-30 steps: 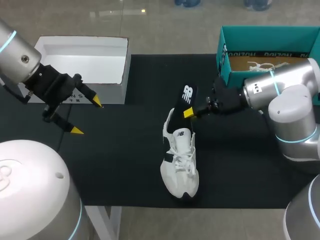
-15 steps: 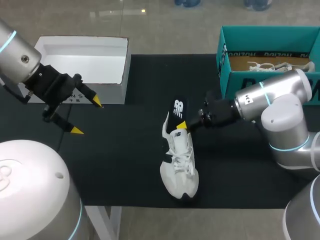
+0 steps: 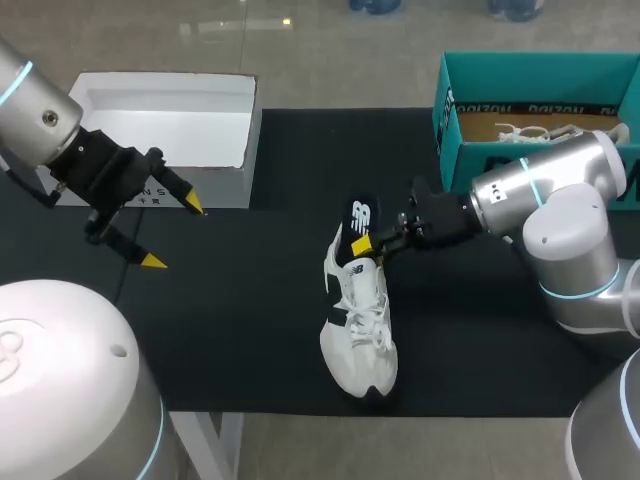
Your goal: Take the shoe out of the shoebox, open the shoe tongue, remove and reinsert the insole, then place the shoe into the shoebox
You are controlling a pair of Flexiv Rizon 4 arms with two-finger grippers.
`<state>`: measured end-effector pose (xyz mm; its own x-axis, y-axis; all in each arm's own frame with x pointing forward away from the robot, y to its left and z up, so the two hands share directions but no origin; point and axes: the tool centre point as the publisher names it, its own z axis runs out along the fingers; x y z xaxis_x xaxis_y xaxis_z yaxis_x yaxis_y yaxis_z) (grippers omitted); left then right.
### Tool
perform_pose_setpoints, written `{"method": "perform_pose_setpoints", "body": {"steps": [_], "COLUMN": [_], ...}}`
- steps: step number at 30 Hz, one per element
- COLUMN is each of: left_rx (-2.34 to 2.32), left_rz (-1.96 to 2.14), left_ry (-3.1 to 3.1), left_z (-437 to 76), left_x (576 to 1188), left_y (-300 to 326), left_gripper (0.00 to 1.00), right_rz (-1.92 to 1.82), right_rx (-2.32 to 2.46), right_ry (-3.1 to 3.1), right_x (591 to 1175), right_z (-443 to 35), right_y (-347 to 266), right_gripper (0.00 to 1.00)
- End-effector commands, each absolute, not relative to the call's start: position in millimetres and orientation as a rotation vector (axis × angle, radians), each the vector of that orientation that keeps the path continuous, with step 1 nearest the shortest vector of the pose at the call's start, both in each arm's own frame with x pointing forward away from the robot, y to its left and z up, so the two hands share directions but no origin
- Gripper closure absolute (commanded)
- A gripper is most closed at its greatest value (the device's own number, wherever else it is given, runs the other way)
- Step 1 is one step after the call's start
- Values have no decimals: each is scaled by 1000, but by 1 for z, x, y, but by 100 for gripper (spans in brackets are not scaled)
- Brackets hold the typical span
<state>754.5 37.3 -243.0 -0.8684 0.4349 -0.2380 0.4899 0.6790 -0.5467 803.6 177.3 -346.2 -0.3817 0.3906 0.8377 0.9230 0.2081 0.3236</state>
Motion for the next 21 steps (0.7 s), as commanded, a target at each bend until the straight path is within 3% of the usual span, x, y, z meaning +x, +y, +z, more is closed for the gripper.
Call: {"method": "perform_pose_setpoints", "body": {"steps": [1, 8, 10, 13, 21], "left_rx": [773, 773, 773, 773, 773], "left_rz": [-945, -945, -945, -945, -945], "left_ry": [2800, 2800, 2800, 2800, 2800], "left_z": [-243, -243, -243, -243, -243], "left_x": [755, 755, 755, 755, 755], "left_y": [37, 37, 37, 37, 37], "left_gripper": [0, 0, 0, 0, 0], "right_rz": [-1125, -1126, -1124, -1124, -1122], "right_rx": [-1215, -1214, -1212, -1211, -1206], "right_ry": [-1908, -1928, -1933, -1936, -1927], "right_x": [810, 822, 824, 826, 825], "right_z": [-334, -329, -328, -329, -334], "right_y": [173, 166, 165, 166, 169], "right_gripper": [57, 64, 73, 100, 100]}}
